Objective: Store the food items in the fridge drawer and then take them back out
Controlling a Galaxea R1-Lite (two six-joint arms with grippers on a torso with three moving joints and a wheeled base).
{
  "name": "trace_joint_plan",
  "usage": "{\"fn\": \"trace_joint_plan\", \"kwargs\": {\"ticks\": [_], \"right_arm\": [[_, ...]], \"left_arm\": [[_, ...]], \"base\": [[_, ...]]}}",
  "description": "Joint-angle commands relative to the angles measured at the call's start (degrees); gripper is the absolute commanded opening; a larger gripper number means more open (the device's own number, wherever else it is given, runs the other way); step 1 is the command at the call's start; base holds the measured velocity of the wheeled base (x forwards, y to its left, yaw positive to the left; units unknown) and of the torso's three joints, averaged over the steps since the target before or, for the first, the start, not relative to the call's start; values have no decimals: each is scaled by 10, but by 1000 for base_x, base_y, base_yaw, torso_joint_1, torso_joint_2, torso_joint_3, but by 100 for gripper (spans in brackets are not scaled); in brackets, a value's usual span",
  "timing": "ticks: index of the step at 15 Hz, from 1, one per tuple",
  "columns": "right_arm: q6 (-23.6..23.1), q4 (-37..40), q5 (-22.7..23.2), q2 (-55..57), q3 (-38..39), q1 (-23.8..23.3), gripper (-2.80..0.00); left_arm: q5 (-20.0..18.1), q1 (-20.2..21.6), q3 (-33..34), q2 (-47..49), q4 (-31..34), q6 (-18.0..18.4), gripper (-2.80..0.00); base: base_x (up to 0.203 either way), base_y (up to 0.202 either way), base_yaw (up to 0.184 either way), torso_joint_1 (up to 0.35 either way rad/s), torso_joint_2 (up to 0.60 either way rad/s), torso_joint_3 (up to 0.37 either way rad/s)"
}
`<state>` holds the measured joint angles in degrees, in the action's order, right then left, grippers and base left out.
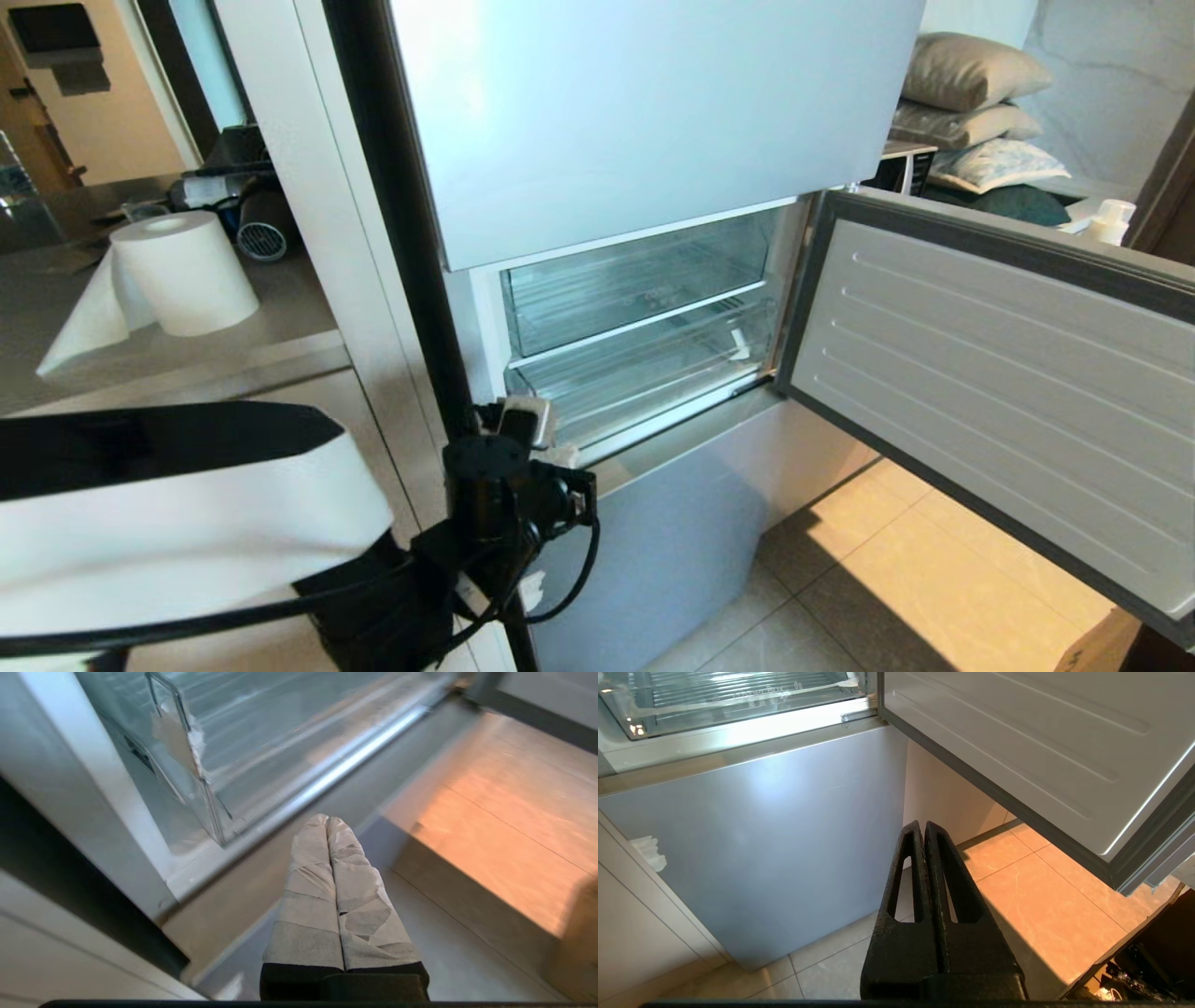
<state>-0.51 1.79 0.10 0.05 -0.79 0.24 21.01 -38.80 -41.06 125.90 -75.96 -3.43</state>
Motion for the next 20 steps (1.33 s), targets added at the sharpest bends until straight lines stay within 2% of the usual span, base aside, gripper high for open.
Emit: {"fn": "trace_joint_plan", "kwargs": {"ticks": [1,6,9,12,17,20], "right_arm": [[0,-1,1,0,0,0,-280],[1,-1,0,0,0,0,-280],[2,-1,0,0,1,0,-280],[2,-1,0,0,1,0,-280],[2,-4,0,0,2,0,-280],[2,-4,0,0,2,0,-280]], "left_arm": [[23,4,-51,60,-3,4,-280],[61,29,-163,120,52,19,-280],[64,44,-213,147,95,21,-280],[64,66,-264,177,107,31,-280],[75,78,-299,186,106,32,-280],[77,72,-280,171,97,32,-280]], "base": [[0,0,0,0,0,0],[0,0,0,0,0,0],[0,0,0,0,0,0],[0,0,0,0,0,0],[0,0,0,0,0,0],[0,0,0,0,0,0]]}}
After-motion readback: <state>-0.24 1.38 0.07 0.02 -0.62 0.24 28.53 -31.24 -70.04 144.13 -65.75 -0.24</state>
